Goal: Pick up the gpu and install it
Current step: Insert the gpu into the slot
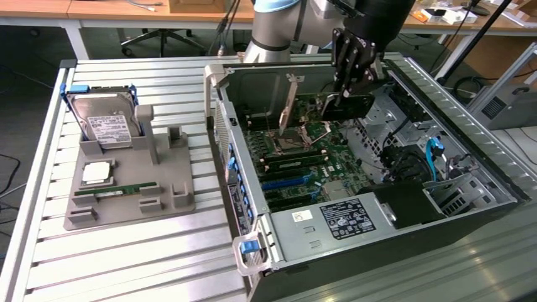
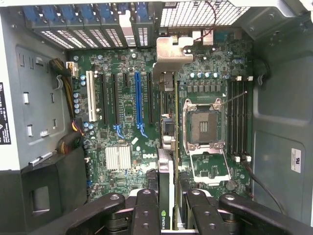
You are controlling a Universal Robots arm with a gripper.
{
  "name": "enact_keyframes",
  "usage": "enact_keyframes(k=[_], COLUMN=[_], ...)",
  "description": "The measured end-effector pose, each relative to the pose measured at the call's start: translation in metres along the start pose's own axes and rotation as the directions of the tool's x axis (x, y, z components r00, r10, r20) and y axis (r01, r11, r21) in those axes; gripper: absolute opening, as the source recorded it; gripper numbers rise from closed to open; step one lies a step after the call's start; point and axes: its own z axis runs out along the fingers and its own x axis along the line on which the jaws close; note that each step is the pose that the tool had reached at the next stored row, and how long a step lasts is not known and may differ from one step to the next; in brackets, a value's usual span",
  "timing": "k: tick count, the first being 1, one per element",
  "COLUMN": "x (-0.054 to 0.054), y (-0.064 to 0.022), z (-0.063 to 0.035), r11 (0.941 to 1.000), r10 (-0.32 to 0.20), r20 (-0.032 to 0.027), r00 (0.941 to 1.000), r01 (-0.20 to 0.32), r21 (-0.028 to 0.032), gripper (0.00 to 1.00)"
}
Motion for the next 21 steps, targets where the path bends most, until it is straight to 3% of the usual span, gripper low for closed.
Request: enact_keyframes(k=[21], x=[0.0004], y=[0.0002], z=[0.0074], r11=[1.0000], r10=[-0.001], r20=[0.0001], r00=[1.0000], r01=[0.001], r21=[0.0000], gripper=[0.27])
